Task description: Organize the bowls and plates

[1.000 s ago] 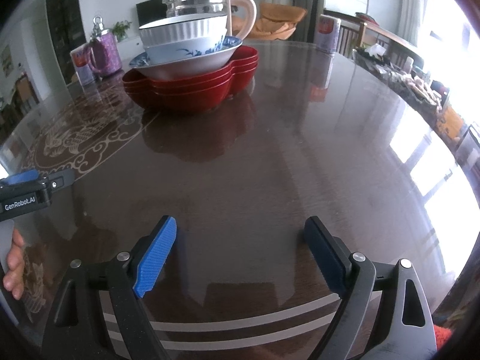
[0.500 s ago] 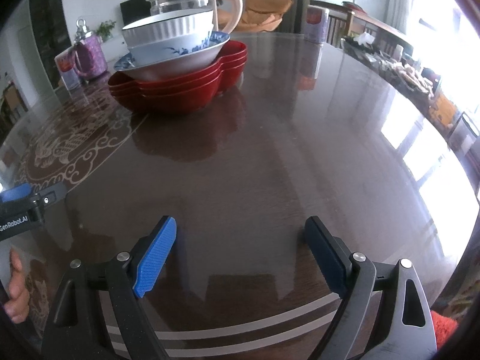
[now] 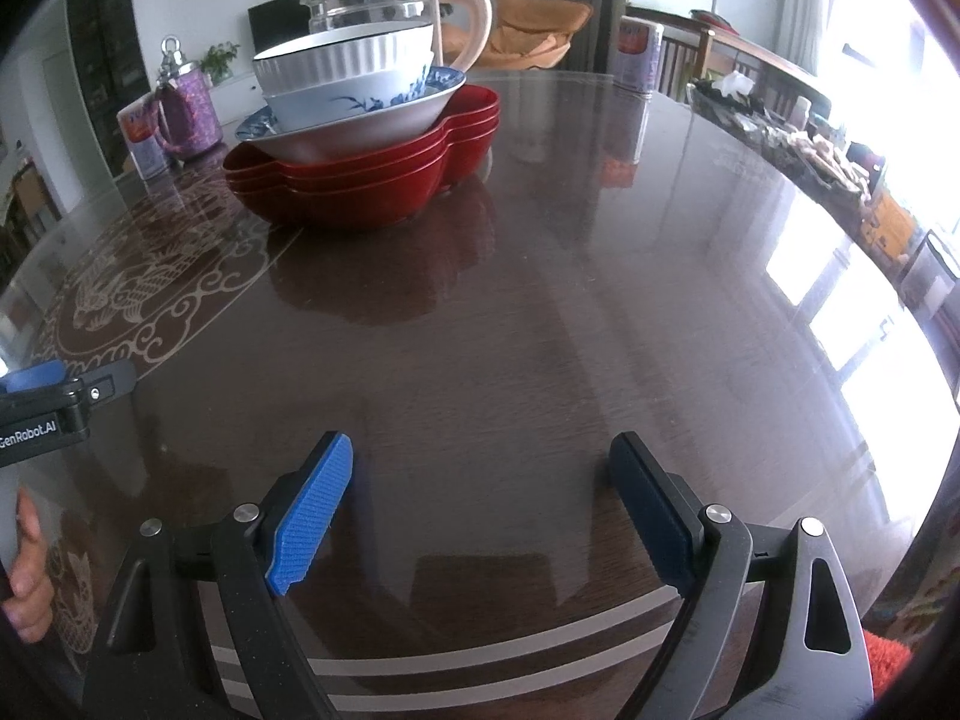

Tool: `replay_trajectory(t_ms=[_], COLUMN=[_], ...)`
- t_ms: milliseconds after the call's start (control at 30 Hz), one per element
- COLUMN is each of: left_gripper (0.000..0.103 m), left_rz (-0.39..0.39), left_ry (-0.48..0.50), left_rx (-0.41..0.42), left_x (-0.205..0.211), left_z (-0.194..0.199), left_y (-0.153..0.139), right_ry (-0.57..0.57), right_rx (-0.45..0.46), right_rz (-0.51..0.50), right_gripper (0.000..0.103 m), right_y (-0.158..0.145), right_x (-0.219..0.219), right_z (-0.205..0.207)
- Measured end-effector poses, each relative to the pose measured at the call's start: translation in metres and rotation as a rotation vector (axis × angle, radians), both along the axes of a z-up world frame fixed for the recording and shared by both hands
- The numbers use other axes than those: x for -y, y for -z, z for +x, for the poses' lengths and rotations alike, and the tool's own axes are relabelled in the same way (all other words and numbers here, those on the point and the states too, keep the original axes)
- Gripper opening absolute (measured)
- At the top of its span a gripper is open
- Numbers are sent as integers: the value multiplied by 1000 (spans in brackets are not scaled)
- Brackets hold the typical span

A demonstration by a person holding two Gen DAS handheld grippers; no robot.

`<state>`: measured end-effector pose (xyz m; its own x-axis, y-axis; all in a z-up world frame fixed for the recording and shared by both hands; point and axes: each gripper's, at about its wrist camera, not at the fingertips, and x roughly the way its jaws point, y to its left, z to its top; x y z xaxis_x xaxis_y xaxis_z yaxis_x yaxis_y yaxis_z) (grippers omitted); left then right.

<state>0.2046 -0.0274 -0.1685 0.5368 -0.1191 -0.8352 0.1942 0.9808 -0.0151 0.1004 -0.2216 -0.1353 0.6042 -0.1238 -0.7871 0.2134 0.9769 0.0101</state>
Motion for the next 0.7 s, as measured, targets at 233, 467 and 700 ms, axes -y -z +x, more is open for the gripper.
replay_trajectory(t_ms=[233, 467, 700], left_gripper=[103, 103, 103], left_rz=[0, -1, -2], left_ry=[5, 6, 7], left_rx=[7, 11, 11], left_x=[0, 0, 0], left_z=[-1, -1, -2], left_y=[0, -1, -1], right_ry=[2, 4, 4], right_rx=[9, 15, 15], right_rz=[-1, -2, -2], right_gripper=[90, 90, 90], right_y=[-1, -1, 0], right_x=[0, 0, 0], right_z=[-1, -2, -2])
